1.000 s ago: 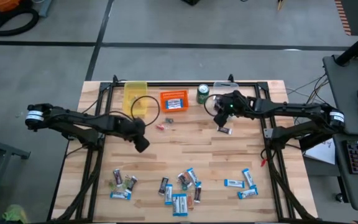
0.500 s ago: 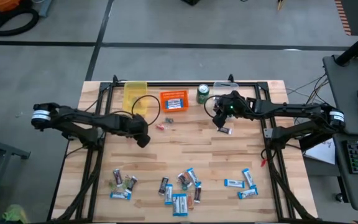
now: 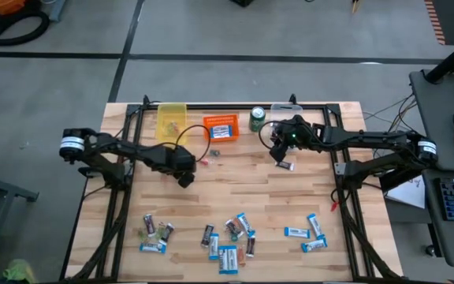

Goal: Organize candy in baskets
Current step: Put the blue gummy into the yellow bin

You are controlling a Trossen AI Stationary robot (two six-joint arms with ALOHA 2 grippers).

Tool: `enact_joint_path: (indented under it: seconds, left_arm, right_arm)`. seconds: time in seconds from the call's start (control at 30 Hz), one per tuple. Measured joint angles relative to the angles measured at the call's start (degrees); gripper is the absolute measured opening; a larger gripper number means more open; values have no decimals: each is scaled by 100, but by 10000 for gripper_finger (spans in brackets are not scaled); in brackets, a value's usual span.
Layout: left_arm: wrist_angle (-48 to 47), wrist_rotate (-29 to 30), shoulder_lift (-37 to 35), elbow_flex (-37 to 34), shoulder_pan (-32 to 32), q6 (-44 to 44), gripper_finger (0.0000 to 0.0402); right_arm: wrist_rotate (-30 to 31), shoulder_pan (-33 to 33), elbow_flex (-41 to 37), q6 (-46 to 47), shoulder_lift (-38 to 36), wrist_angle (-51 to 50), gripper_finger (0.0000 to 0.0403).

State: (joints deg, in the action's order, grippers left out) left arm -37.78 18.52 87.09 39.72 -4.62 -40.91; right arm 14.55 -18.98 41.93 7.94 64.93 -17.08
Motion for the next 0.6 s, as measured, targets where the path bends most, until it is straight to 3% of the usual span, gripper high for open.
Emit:
enact_joint_path:
  seconds: [0.3,0.6]
  left_arm:
    - [-18,-305,-157,161,0,238,11]
    - [-138,-553,-870,605,-73,1156,2]
  right_arm:
    - [0,0,-2,0,0,-2,157]
    - [0,0,-35,32,0,1,157]
